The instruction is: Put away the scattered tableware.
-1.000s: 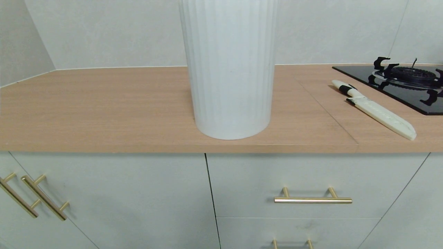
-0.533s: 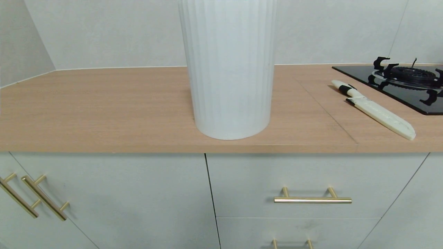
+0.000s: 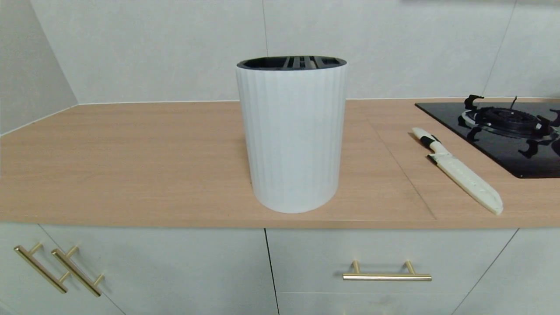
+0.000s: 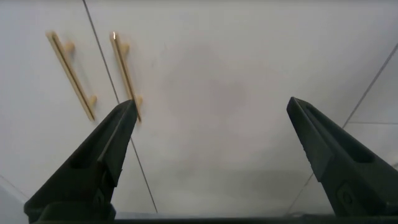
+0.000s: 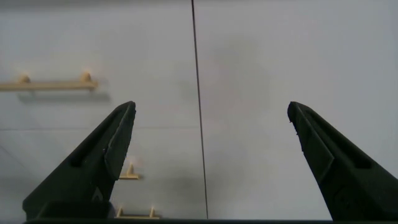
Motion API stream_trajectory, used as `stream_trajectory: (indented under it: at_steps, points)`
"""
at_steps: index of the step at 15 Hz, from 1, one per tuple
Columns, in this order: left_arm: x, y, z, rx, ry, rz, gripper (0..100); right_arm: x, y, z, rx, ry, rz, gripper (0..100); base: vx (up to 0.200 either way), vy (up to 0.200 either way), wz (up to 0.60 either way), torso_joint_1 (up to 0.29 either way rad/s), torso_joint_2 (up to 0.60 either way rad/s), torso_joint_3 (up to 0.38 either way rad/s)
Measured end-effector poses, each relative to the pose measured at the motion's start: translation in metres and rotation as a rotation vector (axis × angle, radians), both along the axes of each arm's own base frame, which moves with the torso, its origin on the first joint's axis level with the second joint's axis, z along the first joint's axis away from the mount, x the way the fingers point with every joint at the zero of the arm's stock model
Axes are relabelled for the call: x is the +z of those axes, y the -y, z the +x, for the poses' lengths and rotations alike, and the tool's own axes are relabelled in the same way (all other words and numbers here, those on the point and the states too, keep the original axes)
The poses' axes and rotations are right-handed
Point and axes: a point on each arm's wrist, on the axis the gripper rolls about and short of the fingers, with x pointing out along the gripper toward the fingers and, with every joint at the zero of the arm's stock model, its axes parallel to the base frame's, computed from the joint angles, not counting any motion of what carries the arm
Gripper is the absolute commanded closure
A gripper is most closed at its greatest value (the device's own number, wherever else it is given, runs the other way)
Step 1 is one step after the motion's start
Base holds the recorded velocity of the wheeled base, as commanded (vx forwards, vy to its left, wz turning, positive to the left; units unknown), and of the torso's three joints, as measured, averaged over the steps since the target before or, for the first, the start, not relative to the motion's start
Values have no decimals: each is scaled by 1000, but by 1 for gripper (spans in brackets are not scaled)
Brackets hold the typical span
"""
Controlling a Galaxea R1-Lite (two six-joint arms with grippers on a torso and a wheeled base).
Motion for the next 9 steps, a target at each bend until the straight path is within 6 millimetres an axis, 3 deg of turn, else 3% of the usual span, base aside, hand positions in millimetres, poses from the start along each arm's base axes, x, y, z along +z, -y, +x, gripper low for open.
stream_trajectory:
  at_steps: [9]
  points:
    - [0,0,0,0,-1,0,0,0,0,0,1,0,0,0,0,0,0,192,-470,-284]
